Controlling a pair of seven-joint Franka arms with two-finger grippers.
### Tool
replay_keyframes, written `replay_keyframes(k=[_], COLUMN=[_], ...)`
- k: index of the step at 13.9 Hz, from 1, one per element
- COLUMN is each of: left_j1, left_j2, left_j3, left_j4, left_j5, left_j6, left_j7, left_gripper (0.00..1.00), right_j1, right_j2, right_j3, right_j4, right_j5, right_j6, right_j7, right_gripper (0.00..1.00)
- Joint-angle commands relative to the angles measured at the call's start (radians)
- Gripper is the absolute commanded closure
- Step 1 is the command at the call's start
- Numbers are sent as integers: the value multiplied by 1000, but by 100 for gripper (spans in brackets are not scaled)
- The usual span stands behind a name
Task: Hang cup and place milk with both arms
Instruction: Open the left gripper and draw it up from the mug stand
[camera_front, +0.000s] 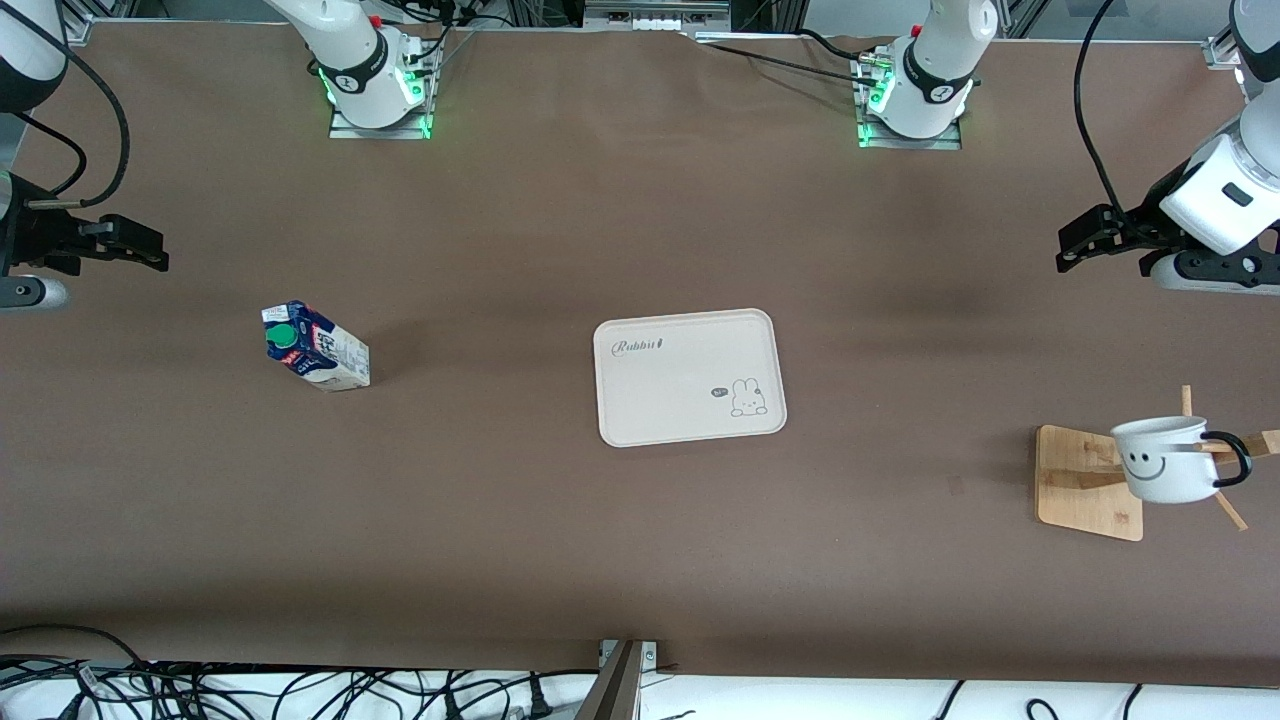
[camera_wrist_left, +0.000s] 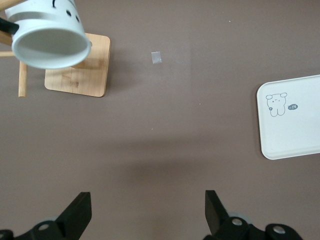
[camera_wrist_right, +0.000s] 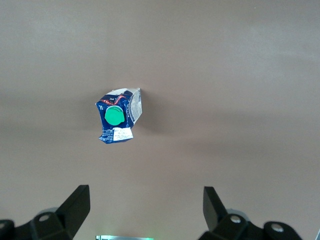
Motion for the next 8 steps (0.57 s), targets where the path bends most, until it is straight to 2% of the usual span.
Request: replay_keyframes(k=[1,3,8], left_j1=[0,5,20], left_j2=[-8,11,9], left_j3=[-2,-1,13], left_j4=[56,132,164], left_j5=[-11,-8,-14], left_j6=[-11,-23,-49], left_j7=[-20,-20,-10], left_gripper=[0,0,0], right_j1=[-7,-6,-3], right_j2=[7,7,5], right_j3=[9,10,12], right_j4=[29,34,36], right_j5=[-15,-12,-10], right_j6=[-19,-24,-25], right_j7=[-20,-17,-14], right_gripper=[0,0,0])
